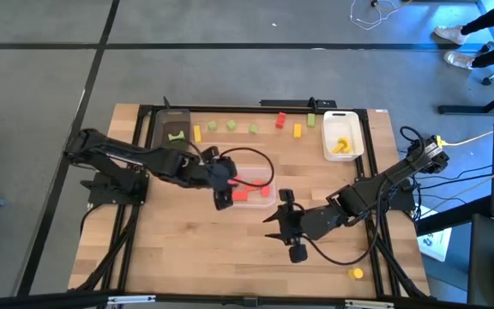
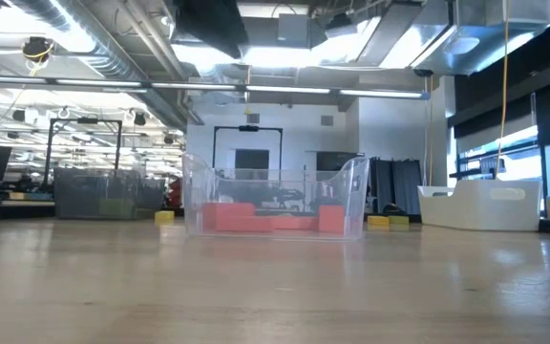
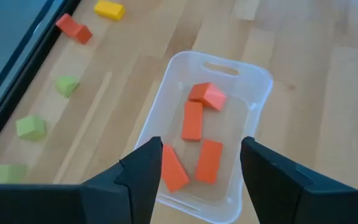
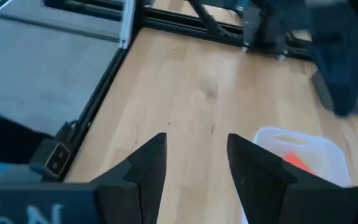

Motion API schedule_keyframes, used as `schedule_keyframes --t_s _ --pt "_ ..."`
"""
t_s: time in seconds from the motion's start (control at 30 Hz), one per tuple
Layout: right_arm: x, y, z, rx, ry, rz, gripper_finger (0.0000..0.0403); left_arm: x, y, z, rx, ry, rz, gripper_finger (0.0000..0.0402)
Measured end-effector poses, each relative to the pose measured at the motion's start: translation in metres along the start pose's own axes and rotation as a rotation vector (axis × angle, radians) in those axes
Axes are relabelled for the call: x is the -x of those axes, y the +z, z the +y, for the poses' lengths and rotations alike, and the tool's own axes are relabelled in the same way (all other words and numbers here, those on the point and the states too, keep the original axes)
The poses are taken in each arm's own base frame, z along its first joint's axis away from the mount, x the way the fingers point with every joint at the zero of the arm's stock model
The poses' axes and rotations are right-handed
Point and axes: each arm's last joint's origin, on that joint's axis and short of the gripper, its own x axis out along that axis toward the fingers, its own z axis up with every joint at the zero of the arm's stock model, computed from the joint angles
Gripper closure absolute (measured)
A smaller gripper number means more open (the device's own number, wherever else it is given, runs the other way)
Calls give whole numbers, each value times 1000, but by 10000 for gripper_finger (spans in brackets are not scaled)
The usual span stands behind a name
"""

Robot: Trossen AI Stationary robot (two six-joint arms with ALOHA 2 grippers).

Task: Sort & place blocks by color
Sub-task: Put the orange block into the transparent bin

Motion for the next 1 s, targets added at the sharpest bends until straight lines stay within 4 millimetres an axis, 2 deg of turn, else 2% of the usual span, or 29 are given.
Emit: schedule_keyframes --t_s 0.13,0.27,0.43,0.63,0.8,0.9,1.0 --pt "-4 -1 -20 -224 -228 -12 232 15 -1 -2 -8 -27 -24 199" --pt "-11 -7 -61 -410 -424 26 232 22 -4 -7 -27 -48 -24 199" --pt "-16 -23 -127 -582 -504 182 232 25 -8 -12 -52 -57 -7 200" --pt "-4 -49 -213 -770 -579 328 232 27 -11 -15 -69 -59 8 200" --pt "9 -70 -272 -702 -660 407 232 32 -8 -9 -60 -35 -20 200" --pt "10 -82 -293 -690 -636 449 232 33 -6 0 -46 24 -37 200" --pt "2 -96 -309 -667 -592 498 232 35 -3 12 -21 54 -38 200"
